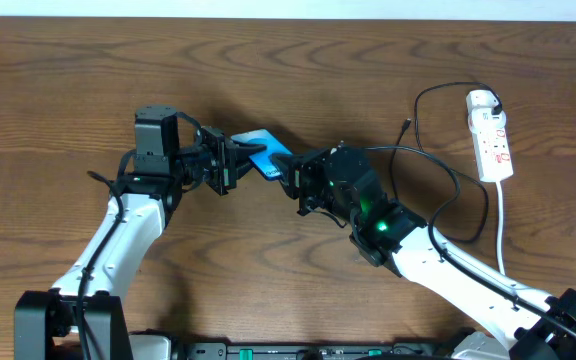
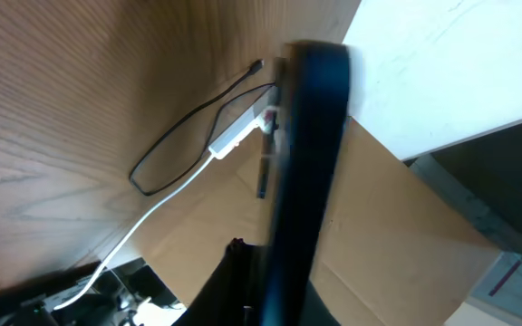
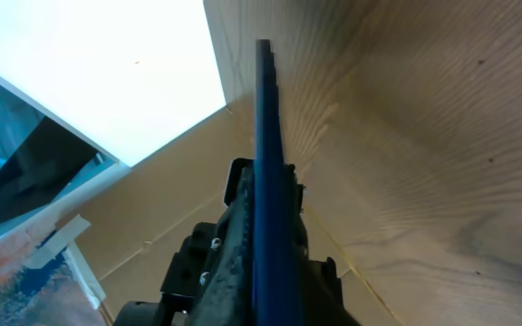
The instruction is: Plug charger to phone and switch on socket
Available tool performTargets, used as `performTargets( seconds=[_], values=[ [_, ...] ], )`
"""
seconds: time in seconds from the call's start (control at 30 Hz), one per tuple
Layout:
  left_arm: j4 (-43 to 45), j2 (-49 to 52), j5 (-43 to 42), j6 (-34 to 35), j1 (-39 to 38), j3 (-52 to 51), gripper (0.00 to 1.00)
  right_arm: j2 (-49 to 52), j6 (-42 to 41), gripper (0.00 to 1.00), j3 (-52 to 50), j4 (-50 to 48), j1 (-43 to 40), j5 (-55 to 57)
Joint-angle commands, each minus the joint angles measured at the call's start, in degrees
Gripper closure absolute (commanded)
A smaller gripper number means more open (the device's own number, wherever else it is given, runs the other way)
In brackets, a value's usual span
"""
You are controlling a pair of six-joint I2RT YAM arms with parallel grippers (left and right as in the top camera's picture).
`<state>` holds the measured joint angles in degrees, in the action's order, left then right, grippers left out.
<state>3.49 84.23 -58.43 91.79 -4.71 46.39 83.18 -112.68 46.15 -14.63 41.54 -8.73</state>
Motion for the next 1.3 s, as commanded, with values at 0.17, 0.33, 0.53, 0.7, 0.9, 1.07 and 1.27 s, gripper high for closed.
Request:
performTargets(
  seconds=[0.17,0.33,0.53,0.7,0.9,1.07,1.27],
  values=[
    [0.70,-0.55,-2.58,1.73,-0.13,0.66,0.92,-0.02,9.70,0.86,0.20,0.92,1.31,-1.75],
    [0.70,-0.55,-2.38,1.64,-0.13,0.66,0.92,-0.02,9.70,0.72,0.20,0.92,1.29,-1.70],
    [0.70,-0.55,-0.28,-3.43,-0.13,0.66,0.92,-0.02,13.46,0.59,0.20,0.96,1.20,0.79],
    [0.72,-0.55,3.54,-8.55,-0.13,0.66,0.93,-0.02,24.44,0.53,0.20,0.96,1.20,6.14],
    [0.68,-0.52,10.16,-24.28,-0.13,0.66,0.92,-0.02,48.04,0.45,0.20,0.94,0.76,16.61],
    [0.48,-0.52,16.00,-33.81,-0.13,0.66,0.93,-0.02,75.36,0.32,0.20,1.90,0.68,18.78],
    [0.22,-0.52,18.69,-43.89,-0.13,0.66,0.92,-0.04,88.35,0.01,0.20,10.16,0.66,25.81]
  ],
)
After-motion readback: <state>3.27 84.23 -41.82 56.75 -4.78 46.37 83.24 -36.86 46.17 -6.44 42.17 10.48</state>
